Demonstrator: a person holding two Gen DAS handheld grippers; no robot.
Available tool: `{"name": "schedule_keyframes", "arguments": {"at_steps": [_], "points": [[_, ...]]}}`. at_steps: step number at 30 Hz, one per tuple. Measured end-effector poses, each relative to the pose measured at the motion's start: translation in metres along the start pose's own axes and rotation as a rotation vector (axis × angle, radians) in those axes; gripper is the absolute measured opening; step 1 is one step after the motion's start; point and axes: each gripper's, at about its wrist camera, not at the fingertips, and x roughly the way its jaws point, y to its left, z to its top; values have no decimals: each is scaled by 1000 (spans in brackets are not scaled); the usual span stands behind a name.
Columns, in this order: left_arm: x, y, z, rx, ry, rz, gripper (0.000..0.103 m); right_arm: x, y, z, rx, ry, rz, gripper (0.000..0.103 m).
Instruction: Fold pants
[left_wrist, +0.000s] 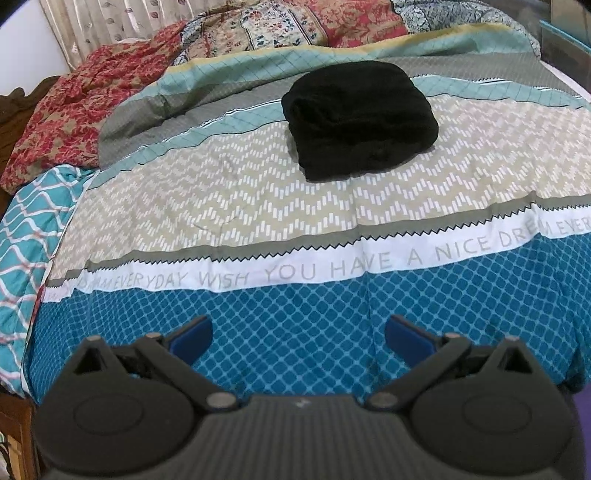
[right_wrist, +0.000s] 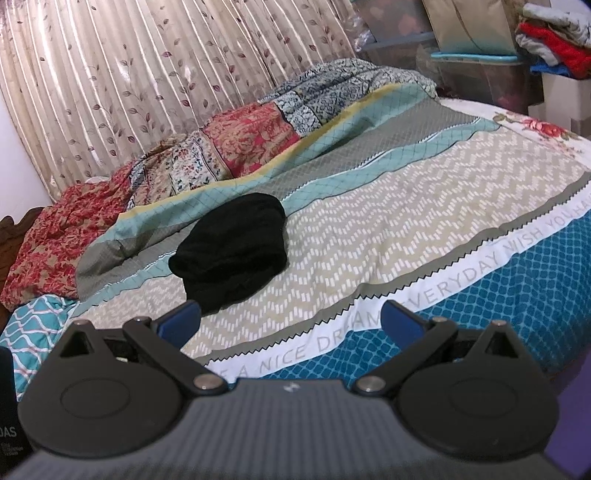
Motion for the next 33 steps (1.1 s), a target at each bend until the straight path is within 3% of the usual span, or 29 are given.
{"name": "schedule_keyframes", "arguments": {"at_steps": [33], "points": [[42, -11, 28, 17, 71, 4, 103, 47, -14, 14, 21, 79, -14, 103]]}}
